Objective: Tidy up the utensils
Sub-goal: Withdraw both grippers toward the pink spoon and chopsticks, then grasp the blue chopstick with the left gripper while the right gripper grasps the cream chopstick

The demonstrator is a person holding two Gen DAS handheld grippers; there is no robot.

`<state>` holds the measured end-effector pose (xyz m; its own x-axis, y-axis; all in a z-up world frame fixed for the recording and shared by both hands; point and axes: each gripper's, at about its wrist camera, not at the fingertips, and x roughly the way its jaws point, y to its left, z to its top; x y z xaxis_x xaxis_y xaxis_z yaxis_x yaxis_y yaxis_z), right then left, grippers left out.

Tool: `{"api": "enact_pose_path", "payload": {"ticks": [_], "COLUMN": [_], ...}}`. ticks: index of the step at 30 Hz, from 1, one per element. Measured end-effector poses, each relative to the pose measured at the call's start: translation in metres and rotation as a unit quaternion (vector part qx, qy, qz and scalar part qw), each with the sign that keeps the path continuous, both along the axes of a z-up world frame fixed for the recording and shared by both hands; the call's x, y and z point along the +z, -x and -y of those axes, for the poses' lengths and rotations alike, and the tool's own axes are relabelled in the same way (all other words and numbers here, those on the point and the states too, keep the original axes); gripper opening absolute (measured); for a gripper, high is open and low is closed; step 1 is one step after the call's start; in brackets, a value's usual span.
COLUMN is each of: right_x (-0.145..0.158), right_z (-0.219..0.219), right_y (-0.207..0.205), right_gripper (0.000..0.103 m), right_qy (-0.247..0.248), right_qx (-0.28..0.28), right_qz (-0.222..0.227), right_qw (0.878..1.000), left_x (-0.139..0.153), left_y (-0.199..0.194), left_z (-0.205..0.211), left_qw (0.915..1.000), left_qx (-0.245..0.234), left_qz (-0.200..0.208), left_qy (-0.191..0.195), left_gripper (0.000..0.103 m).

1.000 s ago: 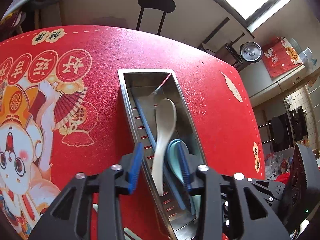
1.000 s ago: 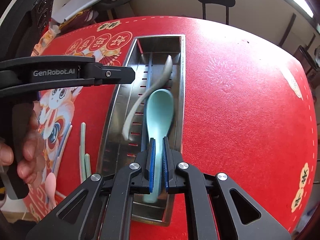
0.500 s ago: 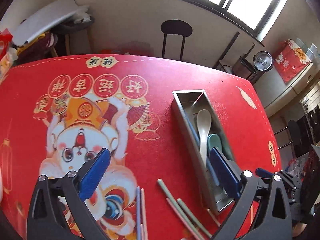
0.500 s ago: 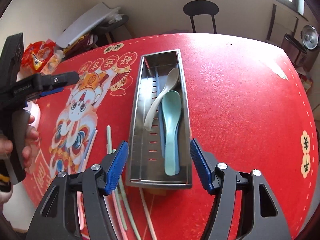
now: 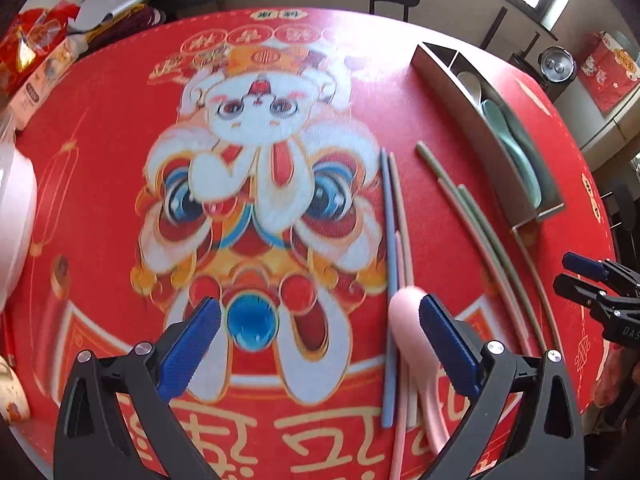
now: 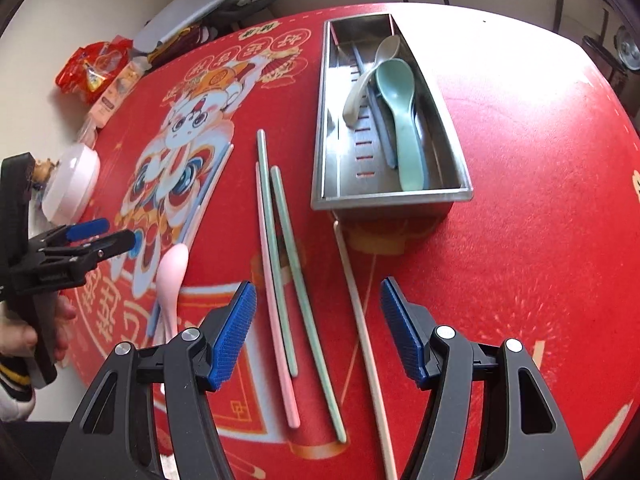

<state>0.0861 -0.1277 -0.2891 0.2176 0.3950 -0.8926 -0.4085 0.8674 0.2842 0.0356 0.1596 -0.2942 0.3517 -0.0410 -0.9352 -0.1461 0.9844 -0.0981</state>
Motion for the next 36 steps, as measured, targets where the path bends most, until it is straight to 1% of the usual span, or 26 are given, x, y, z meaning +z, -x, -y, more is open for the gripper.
{"api": "enact_pose_path", "payload": {"ticks": [2,5,9,11,15,19,22,29,36], "right_x": [-0.005,-0.007,-0.004,-0.004,-0.002,-0.001,-0.001,-0.002,-0.005], "right_z": [-0.002,-0.003,-0.003,-0.001,0.003,0.007,0.013,0.019,0.023], "right_y": [0.006,0.011,0.015,0.015,0.016,0.017,0.017,0.016,0.013], "right_gripper": [0.063,0.063,0.063,0.063,0.063,0.063,0.063,0.063,0.063], "right_qy": [0.004,0.003,-0.001,-0.001,-0.004,-0.003,-0.004,-0.006,-0.005], "right_qx": [0.002,0.003,0.005,0.004,-0.003,-0.008,-0.014,-0.023,-0.026], "right_qz": [-0.005,-0.005,0.0,0.0,-0.001,0.001,0.0,-0.005,-0.007], "right_qw": [1.0,1.0,1.0,1.0,1.0,1.0,1.0,1.0,1.0], "left_x": [-0.01,-0.017,-0.024,-0.026,-0.033,-0.035,-0.037,-0.038,-0.037], "left_y": [0.012,0.023,0.033,0.034,0.028,0.02,0.012,-0.009,-0.015], "left_z": [-0.003,-0.004,0.005,0.011,0.017,0.017,0.023,0.018,0.018], "left_qw": [0.9999,0.9999,0.9998,0.9996,0.999,0.999,0.9977,0.9982,0.9982], "left_qx": [0.007,0.01,-0.007,-0.019,-0.026,-0.022,-0.031,-0.018,-0.007], "left_qz": [-0.008,-0.011,-0.018,-0.017,-0.016,-0.014,-0.016,-0.013,-0.02], "left_qy": [0.002,0.002,-0.004,-0.013,-0.033,-0.036,-0.058,-0.055,-0.056], "left_gripper": [0.097,0.097,0.097,0.097,0.098,0.098,0.098,0.098,0.098]}}
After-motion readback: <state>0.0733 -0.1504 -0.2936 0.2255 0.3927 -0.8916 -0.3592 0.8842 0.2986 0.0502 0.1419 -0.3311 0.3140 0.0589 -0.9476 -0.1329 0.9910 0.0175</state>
